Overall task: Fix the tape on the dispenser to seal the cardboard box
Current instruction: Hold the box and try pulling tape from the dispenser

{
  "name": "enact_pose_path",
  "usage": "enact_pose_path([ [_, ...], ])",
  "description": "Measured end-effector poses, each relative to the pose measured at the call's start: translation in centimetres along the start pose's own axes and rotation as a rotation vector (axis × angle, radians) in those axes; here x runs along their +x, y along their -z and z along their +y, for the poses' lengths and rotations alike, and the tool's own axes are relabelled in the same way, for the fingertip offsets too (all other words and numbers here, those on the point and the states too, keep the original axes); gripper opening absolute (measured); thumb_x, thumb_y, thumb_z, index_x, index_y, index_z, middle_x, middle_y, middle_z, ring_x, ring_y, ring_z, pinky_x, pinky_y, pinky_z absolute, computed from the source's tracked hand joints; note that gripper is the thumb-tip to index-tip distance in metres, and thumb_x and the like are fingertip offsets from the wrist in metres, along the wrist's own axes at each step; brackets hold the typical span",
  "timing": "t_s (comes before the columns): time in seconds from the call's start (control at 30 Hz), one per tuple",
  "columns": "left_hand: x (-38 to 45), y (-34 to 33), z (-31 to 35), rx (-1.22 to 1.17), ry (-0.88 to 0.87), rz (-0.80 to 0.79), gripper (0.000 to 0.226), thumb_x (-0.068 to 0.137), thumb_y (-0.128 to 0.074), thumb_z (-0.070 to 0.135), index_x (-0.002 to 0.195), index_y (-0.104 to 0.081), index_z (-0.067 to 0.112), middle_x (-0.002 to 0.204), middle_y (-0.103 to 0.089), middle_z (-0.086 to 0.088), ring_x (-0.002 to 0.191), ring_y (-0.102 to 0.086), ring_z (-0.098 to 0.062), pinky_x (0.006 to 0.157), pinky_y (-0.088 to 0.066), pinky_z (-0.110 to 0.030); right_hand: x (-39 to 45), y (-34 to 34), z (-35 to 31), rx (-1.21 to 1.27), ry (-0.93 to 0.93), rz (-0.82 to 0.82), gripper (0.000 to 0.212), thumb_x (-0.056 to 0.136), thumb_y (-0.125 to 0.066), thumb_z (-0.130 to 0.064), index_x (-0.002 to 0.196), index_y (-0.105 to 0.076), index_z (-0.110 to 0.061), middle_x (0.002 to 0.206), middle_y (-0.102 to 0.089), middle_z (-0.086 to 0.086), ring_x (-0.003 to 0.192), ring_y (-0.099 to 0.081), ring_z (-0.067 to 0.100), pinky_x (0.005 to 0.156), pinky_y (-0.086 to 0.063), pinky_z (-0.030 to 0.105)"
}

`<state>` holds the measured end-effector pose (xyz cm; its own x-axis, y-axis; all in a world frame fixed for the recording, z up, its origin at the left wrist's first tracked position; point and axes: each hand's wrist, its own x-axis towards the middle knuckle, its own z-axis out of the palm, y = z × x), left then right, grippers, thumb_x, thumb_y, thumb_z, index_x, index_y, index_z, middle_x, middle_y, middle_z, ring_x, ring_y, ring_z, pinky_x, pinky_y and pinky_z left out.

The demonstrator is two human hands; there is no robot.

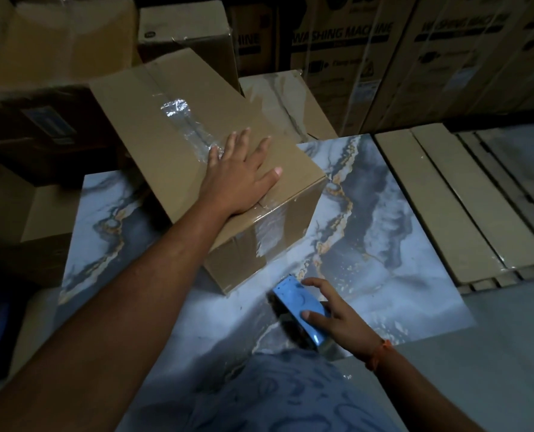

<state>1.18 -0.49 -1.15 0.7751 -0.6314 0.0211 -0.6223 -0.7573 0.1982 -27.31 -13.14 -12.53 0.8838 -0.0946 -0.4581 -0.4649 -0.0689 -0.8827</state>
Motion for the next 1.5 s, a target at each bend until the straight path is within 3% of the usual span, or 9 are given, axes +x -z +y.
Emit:
enact_pose_path([
  [0.07,0.0,-0.1,0.0,0.006,-0.001,-0.003,0.071,0.098,-0.023,0.070,0.162,-0.008,0.041,0.174,0.000,-0.003,0.160,0.000,-0.026,0.126,-0.004,-0.058,0.1,0.2,0.2,-0.021,0.028,-0.020,0.039,0.094,-0.066,-0.018,0.128,-0.056,-0.035,0.130,-0.063,0.005,0.101,-0.069,0.024,0.085,-0.057,0.036],
  [0.17,0.0,-0.1,0.0,0.004,0.006,0.005,0.071,0.098,-0.024,0.070,0.162,-0.010,0.041,0.174,-0.001,-0.002,0.160,0.000,-0.025,0.127,-0.004,-0.058,0.6,0.3,0.5,-0.005,-0.001,-0.025,0.031,0.093,-0.064,-0.010,0.118,-0.070,-0.029,0.128,-0.063,0.002,0.094,-0.067,0.007,0.078,-0.054,0.021],
  [0.4,-0.2,0.0,0.1,0.010,0.015,-0.001,0.071,0.098,-0.025,0.069,0.162,-0.012,0.041,0.174,-0.003,-0.002,0.160,-0.001,-0.025,0.127,-0.003,-0.056,0.8,0.1,1.5,0.074,0.004,0.048,0.036,0.091,-0.066,-0.007,0.124,-0.071,-0.022,0.132,-0.064,-0.002,0.111,-0.064,0.006,0.084,-0.053,0.016],
  [0.6,-0.2,0.1,0.1,0.014,0.025,-0.012,0.071,0.097,-0.022,0.070,0.162,-0.011,0.041,0.174,-0.002,-0.001,0.160,0.000,-0.023,0.127,-0.003,-0.056,-0.2,0.6,2.4,0.096,0.073,0.080,0.034,0.091,-0.070,-0.009,0.124,-0.070,-0.018,0.124,-0.063,-0.012,0.100,-0.064,-0.011,0.079,-0.052,0.012],
  [0.77,-0.1,0.0,0.1,0.014,0.029,-0.012,0.070,0.098,-0.024,0.069,0.162,-0.011,0.041,0.174,-0.002,0.000,0.160,0.000,-0.023,0.127,-0.003,-0.055,-0.1,0.8,3.3,0.097,0.087,0.116,0.028,0.089,-0.073,-0.014,0.115,-0.075,-0.023,0.124,-0.069,-0.006,0.110,-0.068,0.012,0.089,-0.057,0.029],
  [0.9,-0.1,0.0,0.1,0.012,0.028,-0.008,0.070,0.098,-0.024,0.069,0.162,-0.011,0.042,0.174,-0.003,0.000,0.160,-0.001,-0.023,0.127,-0.003,-0.055,0.1,0.7,3.3,0.106,0.066,0.134,0.026,0.088,-0.073,-0.015,0.113,-0.076,-0.022,0.123,-0.071,-0.002,0.107,-0.070,0.018,0.089,-0.060,0.037],
  [1.27,-0.1,-0.2,0.0,0.017,0.024,-0.002,0.070,0.098,-0.022,0.069,0.162,-0.011,0.042,0.174,-0.004,0.000,0.160,-0.001,-0.023,0.127,-0.003,-0.055,0.5,-0.1,2.0,0.207,-0.037,0.080,0.029,0.089,-0.071,-0.006,0.117,-0.073,-0.012,0.110,-0.069,-0.011,0.081,-0.071,0.010,0.070,-0.059,0.024],
  [1.5,0.0,-0.2,-0.1,0.013,0.023,0.003,0.071,0.097,-0.022,0.070,0.161,-0.011,0.042,0.174,-0.004,0.000,0.160,-0.001,-0.023,0.127,-0.003,-0.056,0.7,0.0,1.5,0.194,-0.068,0.076,0.030,0.090,-0.070,-0.008,0.119,-0.072,-0.014,0.108,-0.067,-0.014,0.081,-0.071,0.012,0.072,-0.060,0.026],
])
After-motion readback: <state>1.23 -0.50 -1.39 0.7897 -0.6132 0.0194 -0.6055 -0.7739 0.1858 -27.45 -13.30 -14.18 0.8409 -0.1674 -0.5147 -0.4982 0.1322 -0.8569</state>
